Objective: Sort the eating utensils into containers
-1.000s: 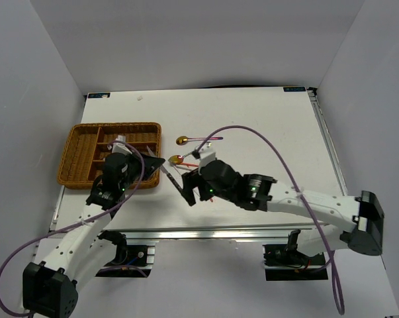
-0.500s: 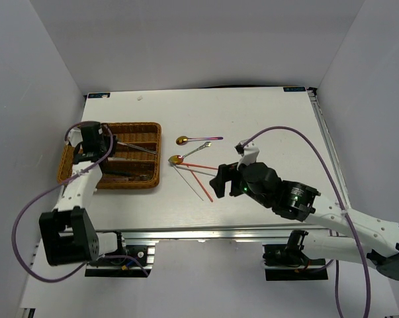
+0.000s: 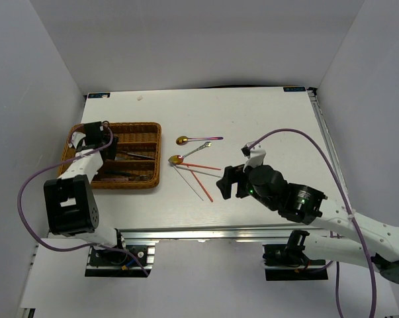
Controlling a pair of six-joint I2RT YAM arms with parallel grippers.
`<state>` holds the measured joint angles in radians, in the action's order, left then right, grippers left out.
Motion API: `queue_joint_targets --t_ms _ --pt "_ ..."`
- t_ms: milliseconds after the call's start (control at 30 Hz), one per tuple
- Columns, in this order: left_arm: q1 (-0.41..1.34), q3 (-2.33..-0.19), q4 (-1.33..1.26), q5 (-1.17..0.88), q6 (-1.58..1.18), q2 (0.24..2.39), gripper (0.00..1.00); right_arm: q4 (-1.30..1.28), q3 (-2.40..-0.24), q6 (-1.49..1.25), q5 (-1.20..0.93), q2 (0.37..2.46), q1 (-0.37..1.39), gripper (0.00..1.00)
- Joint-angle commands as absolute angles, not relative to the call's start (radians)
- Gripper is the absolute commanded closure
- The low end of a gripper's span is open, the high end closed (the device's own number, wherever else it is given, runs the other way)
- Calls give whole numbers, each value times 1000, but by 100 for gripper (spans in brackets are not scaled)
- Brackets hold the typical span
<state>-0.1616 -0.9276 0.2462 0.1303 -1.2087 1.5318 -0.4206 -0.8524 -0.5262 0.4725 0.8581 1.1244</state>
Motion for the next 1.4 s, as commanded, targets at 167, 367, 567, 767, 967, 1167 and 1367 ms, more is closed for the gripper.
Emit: queue_joint_targets --t_ms 167,367,567,767,967,1167,1367 --pt "-169 -891 221 124 -1195 1368 20 -373 -847 -485 423 957 1091 11" --pt "-167 -939 294 34 -949 1229 2 -333 -888 -462 319 1162 1065 11" --pt "-167 -905 469 21 -617 1027 2 -362 -1002 -448 318 1434 1066 27" --pt "-164 -749 523 72 -486 763 2 -344 -1106 -376 302 1615 1054 49" --pt "-158 -709 474 23 -499 704 2 -339 -1189 -315 242 1730 997 57" --pt "-84 -713 482 38 -502 703 2 -284 -1230 -181 134 1758 925 56" --pt "-63 -712 482 49 -505 699 2 -343 -1388 -280 112 1848 787 37"
